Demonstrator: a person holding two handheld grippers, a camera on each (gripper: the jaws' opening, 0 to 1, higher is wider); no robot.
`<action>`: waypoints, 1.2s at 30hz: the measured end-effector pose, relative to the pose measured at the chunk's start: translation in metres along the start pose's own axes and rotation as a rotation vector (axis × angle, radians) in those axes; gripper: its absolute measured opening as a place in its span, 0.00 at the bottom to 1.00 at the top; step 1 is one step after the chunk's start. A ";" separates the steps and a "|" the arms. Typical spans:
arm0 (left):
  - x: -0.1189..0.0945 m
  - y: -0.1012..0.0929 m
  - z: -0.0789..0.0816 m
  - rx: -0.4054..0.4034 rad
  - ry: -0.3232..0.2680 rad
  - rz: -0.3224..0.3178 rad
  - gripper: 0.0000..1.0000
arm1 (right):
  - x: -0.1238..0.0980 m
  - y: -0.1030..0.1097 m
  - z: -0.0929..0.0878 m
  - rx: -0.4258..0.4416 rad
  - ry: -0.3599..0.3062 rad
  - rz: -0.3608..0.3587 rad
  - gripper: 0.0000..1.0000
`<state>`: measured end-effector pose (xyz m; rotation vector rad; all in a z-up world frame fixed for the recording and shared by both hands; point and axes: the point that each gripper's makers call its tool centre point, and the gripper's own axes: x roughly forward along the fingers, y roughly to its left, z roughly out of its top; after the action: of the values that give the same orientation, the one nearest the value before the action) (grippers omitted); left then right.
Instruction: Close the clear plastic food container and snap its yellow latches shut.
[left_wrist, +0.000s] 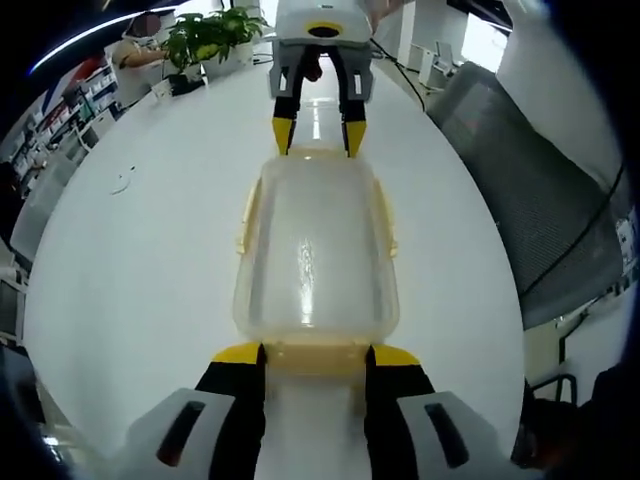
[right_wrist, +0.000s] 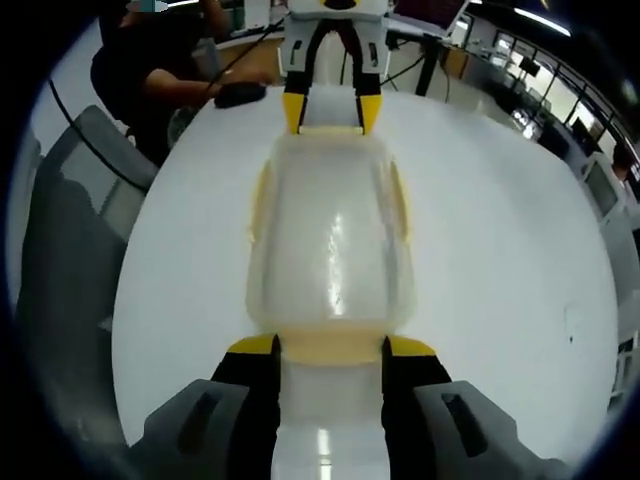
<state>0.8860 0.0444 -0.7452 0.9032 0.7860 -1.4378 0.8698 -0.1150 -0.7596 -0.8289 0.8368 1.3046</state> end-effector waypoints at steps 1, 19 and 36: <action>-0.004 0.000 0.002 -0.001 0.001 0.004 0.32 | -0.004 0.000 0.002 -0.006 -0.004 -0.004 0.36; -0.046 -0.005 0.062 0.012 0.003 0.040 0.32 | -0.079 0.003 0.007 -0.050 -0.047 -0.008 0.36; -0.015 -0.018 0.124 0.009 -0.021 0.069 0.32 | -0.119 0.010 -0.050 -0.074 -0.040 -0.003 0.36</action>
<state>0.8586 -0.0558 -0.6743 0.9118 0.7269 -1.3897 0.8474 -0.2135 -0.6783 -0.8596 0.7591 1.3518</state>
